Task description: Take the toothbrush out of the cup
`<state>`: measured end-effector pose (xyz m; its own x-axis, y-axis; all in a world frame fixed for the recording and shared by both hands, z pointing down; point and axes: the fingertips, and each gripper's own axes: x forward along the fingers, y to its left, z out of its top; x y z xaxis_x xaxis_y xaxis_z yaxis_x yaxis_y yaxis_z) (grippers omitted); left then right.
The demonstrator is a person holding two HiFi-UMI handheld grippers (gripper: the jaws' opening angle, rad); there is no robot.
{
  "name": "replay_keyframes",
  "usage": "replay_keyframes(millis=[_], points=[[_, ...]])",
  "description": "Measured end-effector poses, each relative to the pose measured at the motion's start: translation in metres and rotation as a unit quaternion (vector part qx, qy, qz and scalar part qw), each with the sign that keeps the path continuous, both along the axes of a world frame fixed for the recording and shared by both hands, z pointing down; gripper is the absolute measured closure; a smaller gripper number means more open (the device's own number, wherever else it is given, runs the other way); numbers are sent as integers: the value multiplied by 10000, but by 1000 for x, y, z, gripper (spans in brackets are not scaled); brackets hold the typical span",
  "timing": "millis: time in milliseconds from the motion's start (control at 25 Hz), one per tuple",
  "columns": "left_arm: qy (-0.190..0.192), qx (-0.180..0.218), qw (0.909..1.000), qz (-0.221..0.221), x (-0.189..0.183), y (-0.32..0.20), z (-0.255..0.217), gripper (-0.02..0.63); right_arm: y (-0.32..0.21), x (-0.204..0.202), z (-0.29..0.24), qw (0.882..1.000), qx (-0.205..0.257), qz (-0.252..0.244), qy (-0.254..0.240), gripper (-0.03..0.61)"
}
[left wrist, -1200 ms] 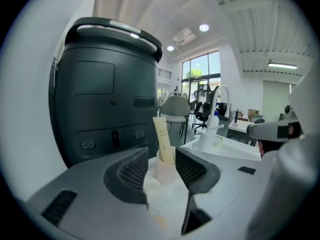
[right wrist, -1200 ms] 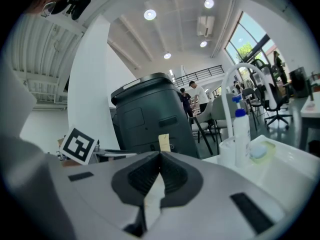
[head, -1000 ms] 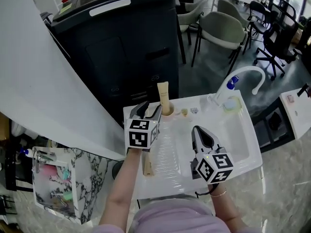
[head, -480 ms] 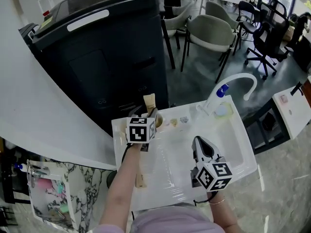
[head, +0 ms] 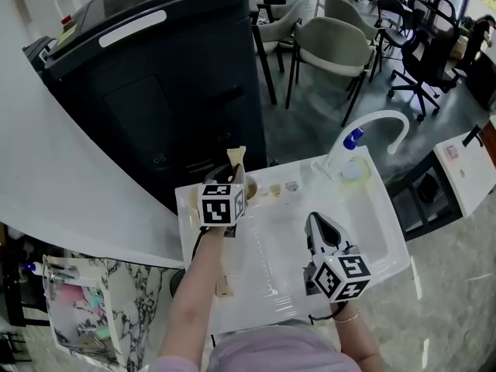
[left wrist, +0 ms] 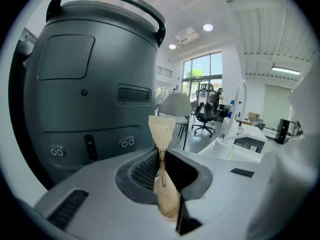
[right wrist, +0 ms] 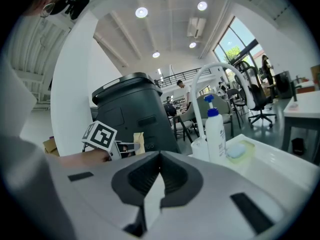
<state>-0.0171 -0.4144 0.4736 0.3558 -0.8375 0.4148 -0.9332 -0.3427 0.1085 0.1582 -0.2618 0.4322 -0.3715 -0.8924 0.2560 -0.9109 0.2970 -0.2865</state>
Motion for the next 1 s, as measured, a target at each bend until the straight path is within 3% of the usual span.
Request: replay_keyframes(millis=[240, 560, 800, 1000], points=[[332, 570, 9977, -161, -10, 6, -38, 600, 5, -6, -5, 10000, 59, -60, -14, 575], [866, 1456, 9849, -356, -31, 31, -107, 606, 20, -20, -14, 9996, 165, -197, -61, 575], [1195, 1808, 9753, -438, -49, 67, -145, 609, 33, -32, -23, 9992, 256, -282, -74, 575], [1295, 1860, 9724, -558, -69, 106, -151, 609, 46, -46, -28, 9986, 309, -407, -104, 575]])
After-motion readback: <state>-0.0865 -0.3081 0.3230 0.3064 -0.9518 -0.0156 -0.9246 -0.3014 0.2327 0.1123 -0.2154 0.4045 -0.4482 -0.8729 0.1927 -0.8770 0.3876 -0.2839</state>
